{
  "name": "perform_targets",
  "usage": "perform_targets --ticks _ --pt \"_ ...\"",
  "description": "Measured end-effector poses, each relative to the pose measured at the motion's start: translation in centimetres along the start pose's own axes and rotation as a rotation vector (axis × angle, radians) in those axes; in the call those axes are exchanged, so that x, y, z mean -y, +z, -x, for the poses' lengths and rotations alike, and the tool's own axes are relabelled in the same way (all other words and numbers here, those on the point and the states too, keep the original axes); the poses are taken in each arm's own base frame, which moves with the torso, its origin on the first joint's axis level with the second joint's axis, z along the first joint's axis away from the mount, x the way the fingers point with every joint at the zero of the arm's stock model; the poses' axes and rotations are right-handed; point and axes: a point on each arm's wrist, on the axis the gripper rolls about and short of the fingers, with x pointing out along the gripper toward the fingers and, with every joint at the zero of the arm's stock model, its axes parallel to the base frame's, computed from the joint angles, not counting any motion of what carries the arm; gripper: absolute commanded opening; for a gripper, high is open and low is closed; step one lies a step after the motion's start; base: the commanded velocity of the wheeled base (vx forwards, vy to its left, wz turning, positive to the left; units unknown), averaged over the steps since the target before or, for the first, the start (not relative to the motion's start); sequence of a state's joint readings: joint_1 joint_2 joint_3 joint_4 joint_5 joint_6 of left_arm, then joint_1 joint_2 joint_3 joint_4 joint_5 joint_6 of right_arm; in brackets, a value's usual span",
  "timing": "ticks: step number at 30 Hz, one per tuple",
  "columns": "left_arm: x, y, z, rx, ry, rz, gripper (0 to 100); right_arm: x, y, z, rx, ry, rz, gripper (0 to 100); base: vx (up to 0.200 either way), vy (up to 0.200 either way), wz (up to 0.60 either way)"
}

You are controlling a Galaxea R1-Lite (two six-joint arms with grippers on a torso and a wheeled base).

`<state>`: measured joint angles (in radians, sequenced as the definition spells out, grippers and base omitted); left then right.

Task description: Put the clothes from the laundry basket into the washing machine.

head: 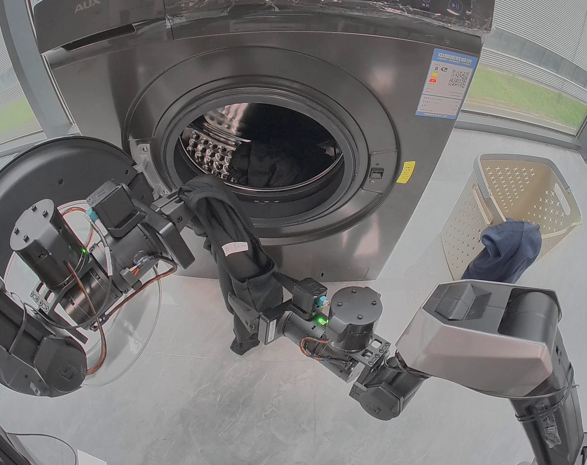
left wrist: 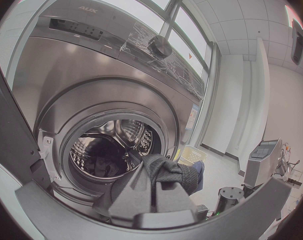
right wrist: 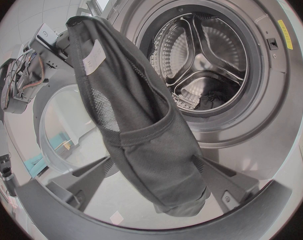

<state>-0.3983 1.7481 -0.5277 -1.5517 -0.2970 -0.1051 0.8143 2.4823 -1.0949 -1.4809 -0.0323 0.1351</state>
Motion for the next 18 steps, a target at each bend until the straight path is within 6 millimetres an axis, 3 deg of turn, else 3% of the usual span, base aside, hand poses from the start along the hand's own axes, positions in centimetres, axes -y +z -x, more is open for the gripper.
perform_targets --ticks 9,18 --pt "-0.1 -0.2 0.1 -0.009 0.004 0.003 0 1.0 0.6 -0.1 0.021 -0.021 0.001 0 0.000 0.000 0.00" --pt "-0.5 -0.3 0.2 -0.011 0.016 0.003 0 2.0 4.3 2.8 0.020 -0.057 0.001 0 0.000 0.000 0.00"
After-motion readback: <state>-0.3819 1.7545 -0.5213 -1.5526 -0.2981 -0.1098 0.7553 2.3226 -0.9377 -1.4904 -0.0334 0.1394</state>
